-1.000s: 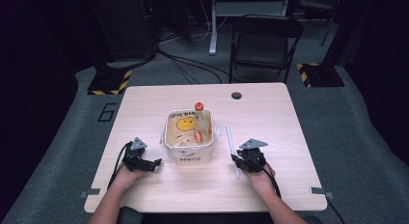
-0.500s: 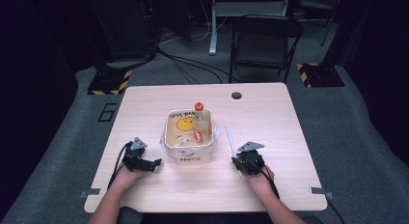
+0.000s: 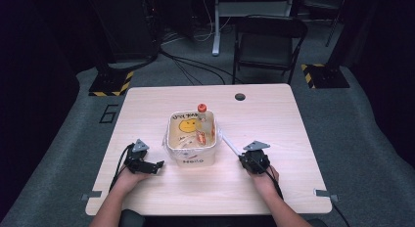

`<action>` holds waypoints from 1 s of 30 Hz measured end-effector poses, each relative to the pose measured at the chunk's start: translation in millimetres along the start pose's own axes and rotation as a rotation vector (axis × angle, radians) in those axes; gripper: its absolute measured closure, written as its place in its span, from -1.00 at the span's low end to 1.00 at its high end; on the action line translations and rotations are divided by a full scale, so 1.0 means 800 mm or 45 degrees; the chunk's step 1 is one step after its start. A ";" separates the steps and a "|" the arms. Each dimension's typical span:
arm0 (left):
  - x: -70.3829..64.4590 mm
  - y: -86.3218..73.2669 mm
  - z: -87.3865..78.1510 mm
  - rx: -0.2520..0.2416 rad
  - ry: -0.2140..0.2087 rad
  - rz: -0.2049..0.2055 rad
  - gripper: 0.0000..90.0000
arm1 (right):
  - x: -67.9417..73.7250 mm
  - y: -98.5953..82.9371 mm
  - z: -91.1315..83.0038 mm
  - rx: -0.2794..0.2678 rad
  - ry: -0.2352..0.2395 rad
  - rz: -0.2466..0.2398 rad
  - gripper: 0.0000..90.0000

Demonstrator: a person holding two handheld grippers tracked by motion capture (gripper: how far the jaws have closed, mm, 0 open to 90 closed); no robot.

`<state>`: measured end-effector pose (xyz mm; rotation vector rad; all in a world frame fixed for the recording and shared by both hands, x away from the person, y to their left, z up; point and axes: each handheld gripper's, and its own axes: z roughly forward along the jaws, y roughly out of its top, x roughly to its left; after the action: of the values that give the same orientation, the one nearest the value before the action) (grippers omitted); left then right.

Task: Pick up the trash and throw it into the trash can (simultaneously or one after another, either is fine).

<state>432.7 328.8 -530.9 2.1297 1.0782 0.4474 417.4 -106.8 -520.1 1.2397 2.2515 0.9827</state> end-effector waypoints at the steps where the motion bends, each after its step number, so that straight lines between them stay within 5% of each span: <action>1: 0.000 0.000 0.000 0.000 0.000 -0.001 -0.98 | -0.001 0.000 0.000 0.003 -0.004 0.010 0.74; 30: 0.000 0.000 0.000 0.000 0.000 0.000 -0.98 | -0.023 0.011 -0.023 -0.052 -0.003 0.067 0.75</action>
<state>432.7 328.8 -530.9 2.1295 1.0785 0.4469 421.1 -125.8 -501.1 1.2877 2.1961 1.0402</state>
